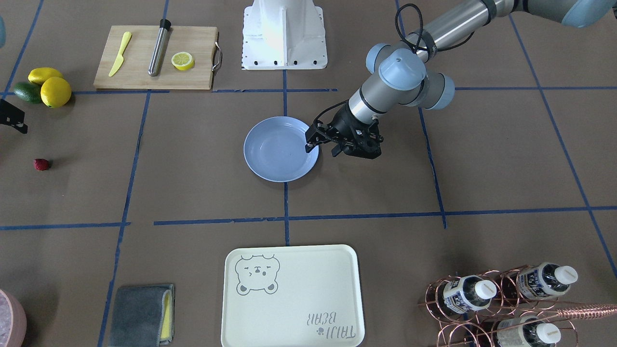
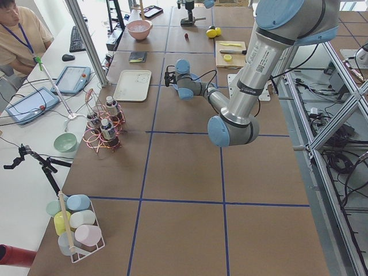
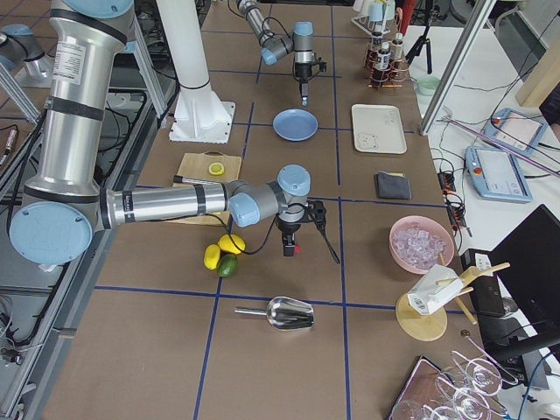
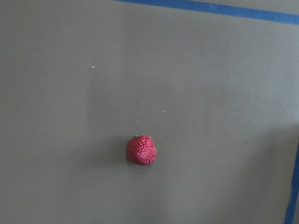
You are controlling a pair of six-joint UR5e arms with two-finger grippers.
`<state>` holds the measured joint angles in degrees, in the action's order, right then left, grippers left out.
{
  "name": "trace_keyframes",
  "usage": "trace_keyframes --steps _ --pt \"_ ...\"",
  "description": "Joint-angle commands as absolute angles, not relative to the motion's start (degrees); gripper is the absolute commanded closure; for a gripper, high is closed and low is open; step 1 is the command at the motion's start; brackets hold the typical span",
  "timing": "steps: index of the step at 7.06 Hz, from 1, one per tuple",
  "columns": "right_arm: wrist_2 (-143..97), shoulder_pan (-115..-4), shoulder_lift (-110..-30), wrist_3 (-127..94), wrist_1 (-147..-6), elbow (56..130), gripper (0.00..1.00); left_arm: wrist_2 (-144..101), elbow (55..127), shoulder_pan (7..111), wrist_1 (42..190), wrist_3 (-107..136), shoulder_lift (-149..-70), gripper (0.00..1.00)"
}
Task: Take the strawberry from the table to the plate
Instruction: 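Release the plate and withdraw the left gripper while the right gripper descends to the strawberry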
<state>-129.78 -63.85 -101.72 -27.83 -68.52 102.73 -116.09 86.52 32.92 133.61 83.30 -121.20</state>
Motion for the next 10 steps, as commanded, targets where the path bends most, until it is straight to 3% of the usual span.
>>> trace_keyframes --steps 1,8,10 --pt "-128.32 -60.92 -101.51 -40.9 -54.71 97.3 0.01 -115.93 86.66 32.96 133.59 83.32 -121.2 0.14" --pt "-122.17 -55.02 -97.56 -46.58 -53.97 92.38 0.08 -115.66 87.71 37.88 133.33 78.84 -118.57 0.13" --pt "-121.99 -55.02 -96.77 -46.93 -54.05 92.29 0.71 -115.66 87.8 38.23 133.33 78.84 -118.56 0.13"
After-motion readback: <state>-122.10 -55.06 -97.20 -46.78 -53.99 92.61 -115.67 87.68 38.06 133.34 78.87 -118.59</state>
